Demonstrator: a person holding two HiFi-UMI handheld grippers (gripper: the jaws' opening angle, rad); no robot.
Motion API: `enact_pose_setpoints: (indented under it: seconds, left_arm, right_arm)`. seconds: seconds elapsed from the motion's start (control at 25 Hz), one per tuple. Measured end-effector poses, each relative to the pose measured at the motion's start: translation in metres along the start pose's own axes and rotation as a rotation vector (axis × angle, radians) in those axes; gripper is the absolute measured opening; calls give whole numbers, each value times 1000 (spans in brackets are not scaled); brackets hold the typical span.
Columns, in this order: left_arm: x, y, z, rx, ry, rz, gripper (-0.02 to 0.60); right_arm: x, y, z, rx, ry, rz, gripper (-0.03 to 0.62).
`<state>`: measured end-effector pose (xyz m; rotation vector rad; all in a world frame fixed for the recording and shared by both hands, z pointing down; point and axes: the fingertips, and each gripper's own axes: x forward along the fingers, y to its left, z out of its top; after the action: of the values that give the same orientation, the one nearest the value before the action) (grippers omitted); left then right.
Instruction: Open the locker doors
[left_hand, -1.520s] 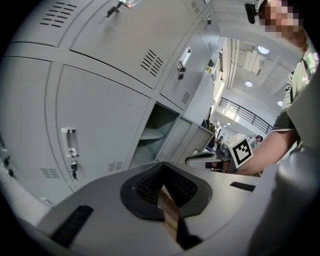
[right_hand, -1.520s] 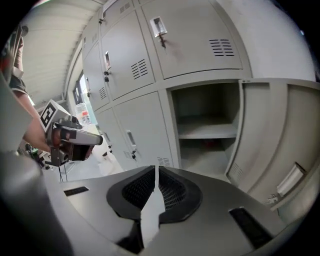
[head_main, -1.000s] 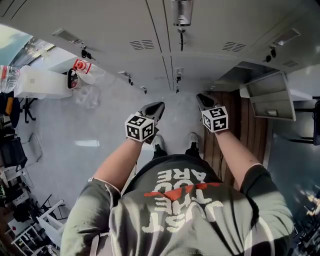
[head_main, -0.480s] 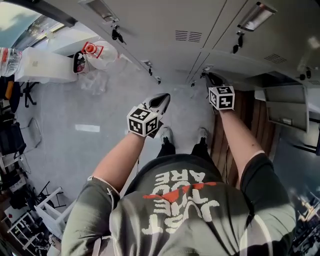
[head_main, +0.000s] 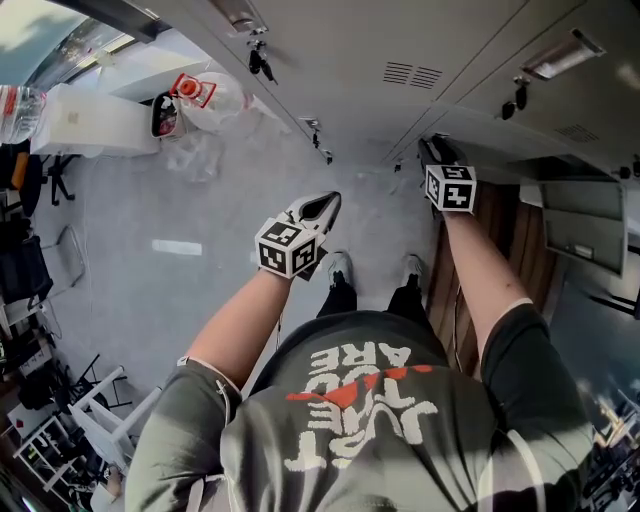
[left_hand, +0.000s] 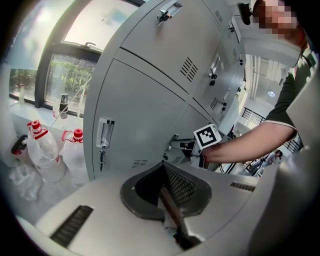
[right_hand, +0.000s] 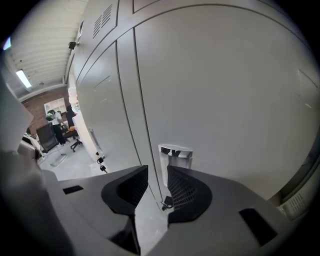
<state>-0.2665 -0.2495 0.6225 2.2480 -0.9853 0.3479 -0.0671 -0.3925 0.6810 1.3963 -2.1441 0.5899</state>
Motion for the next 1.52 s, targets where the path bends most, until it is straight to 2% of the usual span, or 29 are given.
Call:
enact_pose_setpoints:
  seconds: [0.48, 0.96, 1.52]
  left_arm:
    - [-5, 3, -6, -9, 6, -6, 6]
    - [-11, 1, -10, -12, 7, -1, 6]
    - [-9, -14, -18, -3, 8, -10, 6]
  right_arm:
    - [-4, -1, 1, 93, -23, -56, 132]
    - [6, 0, 15, 31, -38, -68, 149]
    - [-17, 11, -6, -20, -29, -38, 149]
